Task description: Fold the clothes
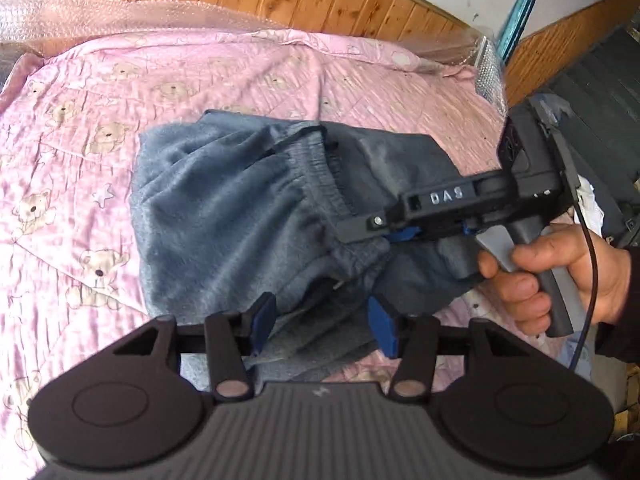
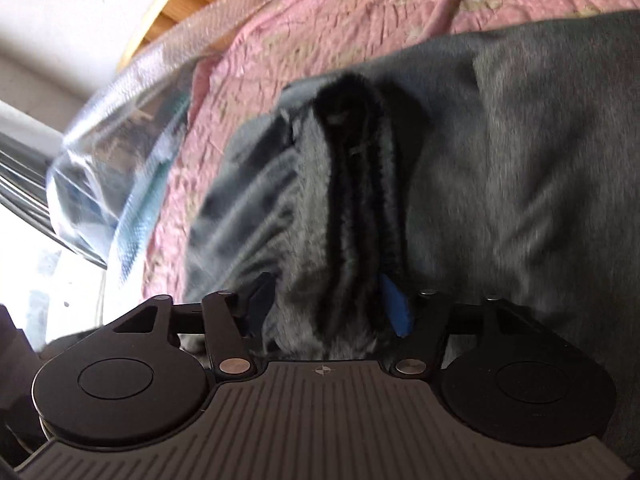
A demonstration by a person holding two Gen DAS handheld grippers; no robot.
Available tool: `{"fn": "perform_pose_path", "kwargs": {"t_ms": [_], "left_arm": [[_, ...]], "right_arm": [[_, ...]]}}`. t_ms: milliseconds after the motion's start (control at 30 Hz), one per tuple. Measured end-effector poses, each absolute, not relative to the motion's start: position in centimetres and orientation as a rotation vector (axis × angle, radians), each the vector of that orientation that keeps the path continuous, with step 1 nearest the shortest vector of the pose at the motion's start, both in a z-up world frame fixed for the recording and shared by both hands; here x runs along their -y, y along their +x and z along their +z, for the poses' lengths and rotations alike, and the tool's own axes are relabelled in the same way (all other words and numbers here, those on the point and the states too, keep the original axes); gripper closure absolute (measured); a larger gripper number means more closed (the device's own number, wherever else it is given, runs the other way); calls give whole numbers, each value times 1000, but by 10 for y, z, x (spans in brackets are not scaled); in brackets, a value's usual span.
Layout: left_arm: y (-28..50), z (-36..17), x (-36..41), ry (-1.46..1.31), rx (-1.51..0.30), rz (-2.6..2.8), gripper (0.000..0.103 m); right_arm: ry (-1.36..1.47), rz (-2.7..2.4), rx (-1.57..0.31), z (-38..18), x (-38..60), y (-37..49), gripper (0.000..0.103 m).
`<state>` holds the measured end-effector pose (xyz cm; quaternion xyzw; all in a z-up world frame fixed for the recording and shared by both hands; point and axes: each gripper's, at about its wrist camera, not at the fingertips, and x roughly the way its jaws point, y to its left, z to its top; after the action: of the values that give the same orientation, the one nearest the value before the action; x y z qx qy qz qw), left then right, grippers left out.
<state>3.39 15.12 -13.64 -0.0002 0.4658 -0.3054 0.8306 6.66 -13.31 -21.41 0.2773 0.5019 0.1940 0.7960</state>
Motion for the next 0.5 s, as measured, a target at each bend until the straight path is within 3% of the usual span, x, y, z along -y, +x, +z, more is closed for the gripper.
{"fn": "perform_pose_path", "kwargs": {"t_ms": [200,333,500], "left_arm": [[59,-131,-174,-121,-953,-611,51],[95,-126,-190,-219,-943,-548,51],[131,-121,-204,-267,-923,-476,47]], "right_arm": [[582,388,-1113,-208,134,68,56],[467,357,-1137,-200,122,63,70],[439,320,-1141,-200,123,53,70]]}}
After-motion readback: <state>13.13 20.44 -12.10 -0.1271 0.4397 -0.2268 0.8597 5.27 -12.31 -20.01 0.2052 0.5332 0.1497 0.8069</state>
